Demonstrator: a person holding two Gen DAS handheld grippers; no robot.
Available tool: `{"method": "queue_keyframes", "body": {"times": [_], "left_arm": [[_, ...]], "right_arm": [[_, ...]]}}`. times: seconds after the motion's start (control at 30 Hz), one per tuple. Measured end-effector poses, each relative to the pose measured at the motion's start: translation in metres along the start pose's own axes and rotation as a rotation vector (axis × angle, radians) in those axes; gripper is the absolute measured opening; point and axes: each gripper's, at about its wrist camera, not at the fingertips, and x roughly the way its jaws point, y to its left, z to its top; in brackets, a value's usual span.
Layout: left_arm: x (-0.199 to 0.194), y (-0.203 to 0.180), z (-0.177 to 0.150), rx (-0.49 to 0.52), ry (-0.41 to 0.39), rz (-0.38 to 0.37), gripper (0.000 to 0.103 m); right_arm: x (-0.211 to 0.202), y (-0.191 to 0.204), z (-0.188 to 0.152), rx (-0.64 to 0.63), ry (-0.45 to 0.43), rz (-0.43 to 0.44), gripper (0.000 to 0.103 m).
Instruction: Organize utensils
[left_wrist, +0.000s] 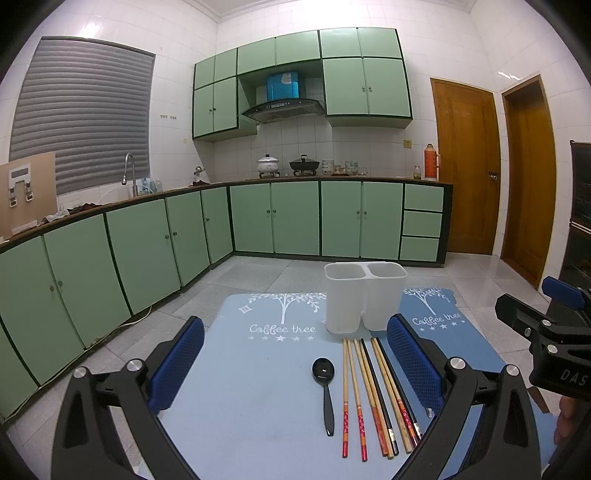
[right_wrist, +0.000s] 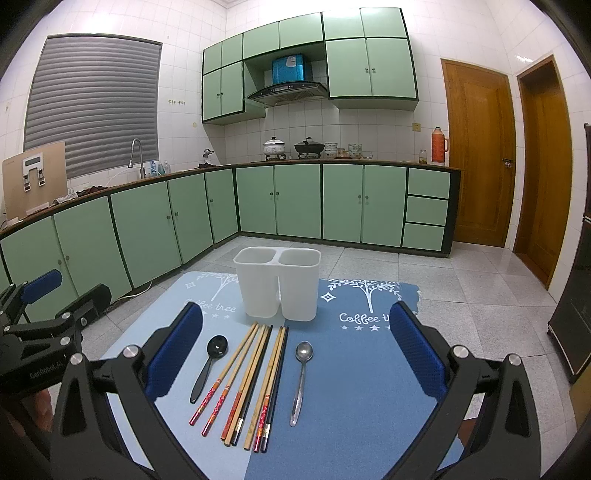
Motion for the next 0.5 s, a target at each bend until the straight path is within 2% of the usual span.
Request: {"method": "queue_keyframes", "body": {"times": [0.5], "left_arm": [[-0.0010, 0.0001, -0.0006, 0.000, -0.002, 0.001, 0.097]], "right_arm": [[-0.0001, 0.0005, 0.0001, 0.000, 0.000, 0.000, 0.098]]}}
